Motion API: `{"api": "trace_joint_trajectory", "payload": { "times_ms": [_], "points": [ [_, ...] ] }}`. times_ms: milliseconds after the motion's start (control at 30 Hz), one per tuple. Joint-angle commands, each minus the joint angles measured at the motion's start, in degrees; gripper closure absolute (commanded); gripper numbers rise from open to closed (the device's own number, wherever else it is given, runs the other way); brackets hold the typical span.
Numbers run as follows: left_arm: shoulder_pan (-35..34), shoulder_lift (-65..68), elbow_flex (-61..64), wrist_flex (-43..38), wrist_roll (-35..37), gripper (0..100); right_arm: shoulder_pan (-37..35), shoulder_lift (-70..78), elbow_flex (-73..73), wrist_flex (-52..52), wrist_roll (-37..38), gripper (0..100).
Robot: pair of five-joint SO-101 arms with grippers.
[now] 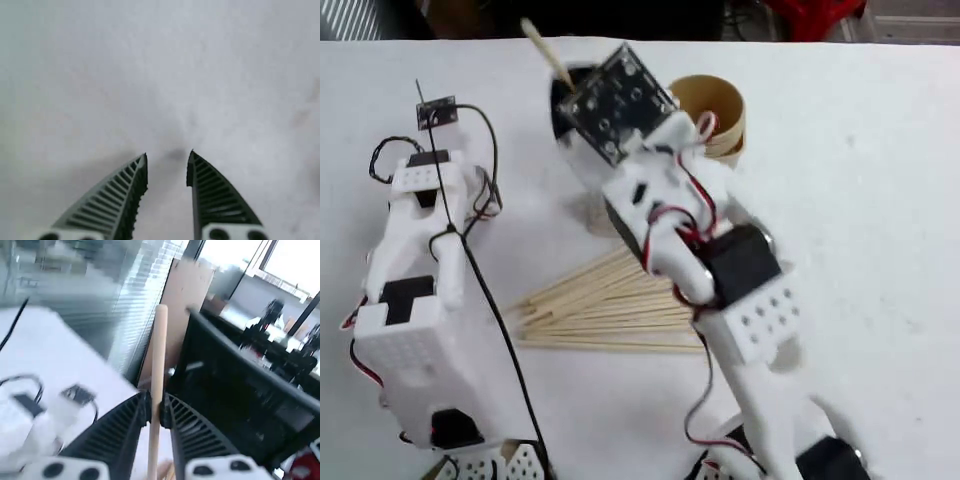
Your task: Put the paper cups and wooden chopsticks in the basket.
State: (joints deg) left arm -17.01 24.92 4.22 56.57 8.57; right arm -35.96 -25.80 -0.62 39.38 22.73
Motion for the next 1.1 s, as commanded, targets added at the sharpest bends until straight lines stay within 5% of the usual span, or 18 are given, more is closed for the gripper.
{"api": "trace_joint_trajectory", "payload": {
  "times_ms": [0, 633, 833, 1067],
  "points": [
    [0.40, -0.57, -1.85, -0.97, 0.53, 85, 2.15, 4.88, -3.69, -12.44, -0.35, 98.1],
    [0.48, -0.57, -1.85, -1.41, 0.53, 85, 3.74, 8.31, 4.13, -19.12, -0.53, 97.8],
    [0.48, -0.57, -1.67, -1.41, 0.53, 85, 3.82, 7.78, 6.77, -18.59, -0.44, 86.8],
    [0.48, -0.57, -1.67, -0.97, 0.53, 85, 3.82, 4.26, 6.86, -4.70, -0.44, 96.1]
  ]
}}
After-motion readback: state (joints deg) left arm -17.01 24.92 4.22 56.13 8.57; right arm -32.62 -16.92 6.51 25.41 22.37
